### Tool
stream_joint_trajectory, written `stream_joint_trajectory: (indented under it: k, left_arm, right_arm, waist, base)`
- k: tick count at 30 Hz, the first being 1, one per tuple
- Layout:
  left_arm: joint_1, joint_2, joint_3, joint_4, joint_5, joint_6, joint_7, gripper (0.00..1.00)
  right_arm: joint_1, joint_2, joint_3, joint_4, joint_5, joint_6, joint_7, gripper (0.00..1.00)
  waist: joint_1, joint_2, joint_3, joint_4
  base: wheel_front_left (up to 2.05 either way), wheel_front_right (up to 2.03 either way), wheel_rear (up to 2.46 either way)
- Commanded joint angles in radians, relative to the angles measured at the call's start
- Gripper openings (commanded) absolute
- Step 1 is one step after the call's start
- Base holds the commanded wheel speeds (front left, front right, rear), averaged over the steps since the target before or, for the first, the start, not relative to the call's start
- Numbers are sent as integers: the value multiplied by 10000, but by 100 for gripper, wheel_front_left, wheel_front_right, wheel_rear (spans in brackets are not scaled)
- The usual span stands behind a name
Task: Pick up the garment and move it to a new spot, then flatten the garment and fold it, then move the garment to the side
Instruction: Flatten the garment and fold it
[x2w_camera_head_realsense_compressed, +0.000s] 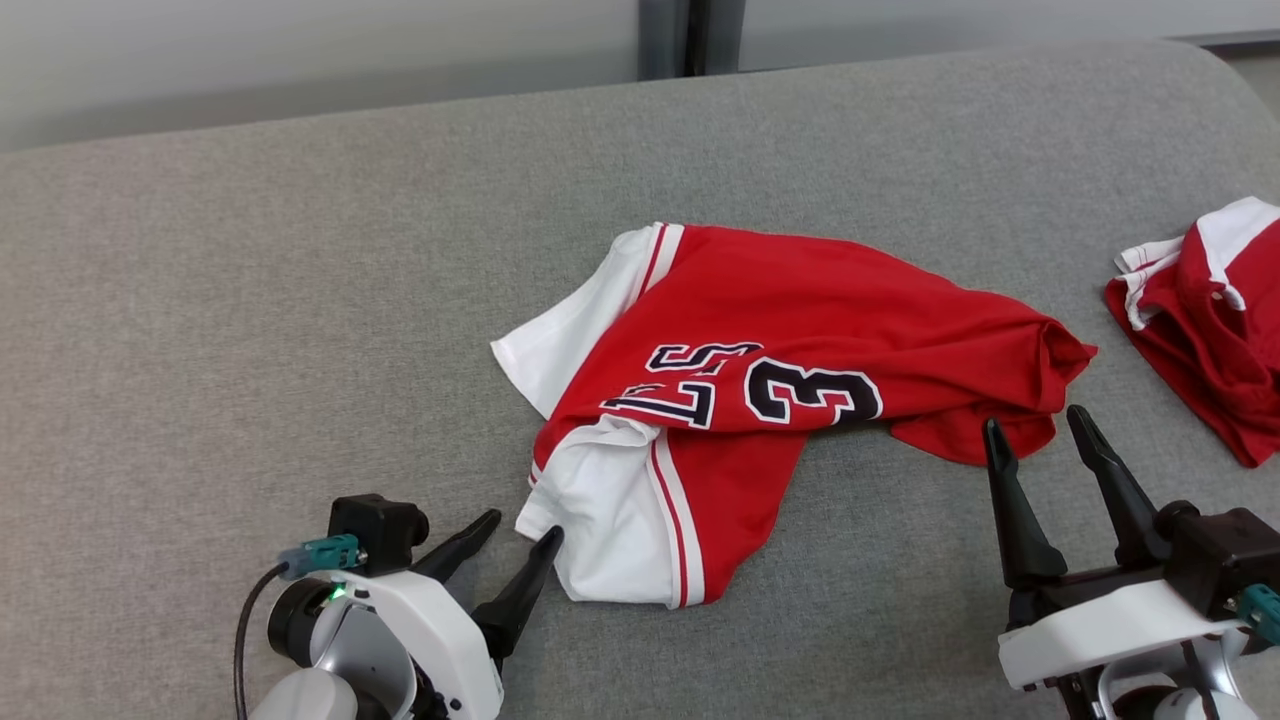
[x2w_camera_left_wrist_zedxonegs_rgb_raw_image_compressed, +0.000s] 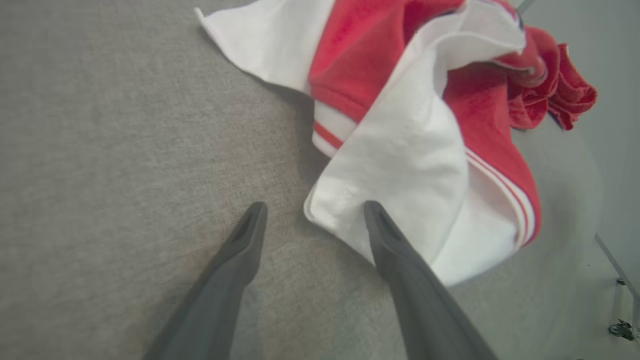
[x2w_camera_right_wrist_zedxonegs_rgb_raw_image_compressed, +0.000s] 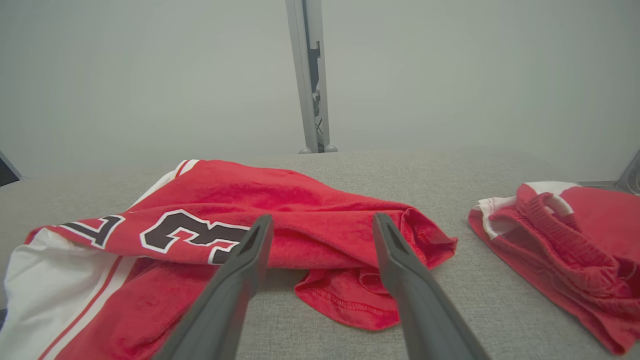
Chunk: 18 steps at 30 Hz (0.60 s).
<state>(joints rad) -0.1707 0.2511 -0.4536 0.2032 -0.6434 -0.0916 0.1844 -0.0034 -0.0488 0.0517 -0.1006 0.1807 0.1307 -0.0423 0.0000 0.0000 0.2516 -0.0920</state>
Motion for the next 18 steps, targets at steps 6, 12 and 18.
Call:
stream_joint_trajectory:
  k: [6, 12, 18]
  left_arm:
    - [-363, 195, -232, 7, -512, -264, 212, 17]
    - [-451, 469, -432, -409, -620, -343, 74, 0]
    - [-407, 951, -108, -1171, 225, 293, -633, 0]
  right_arm:
    - [-320, -41, -10, 147, -5, 1, -224, 100]
    - [-364, -42, -176, 206, -53, 1, -305, 100]
    - [-400, -42, -431, 201, -29, 1, -346, 100]
  waist:
    - [0, 0, 322, -181]
    - [0, 0, 391, -121]
    - [0, 0, 364, 119]
  base:
    - [0, 0, 0]
    - [0, 0, 0]
    - [0, 0, 0]
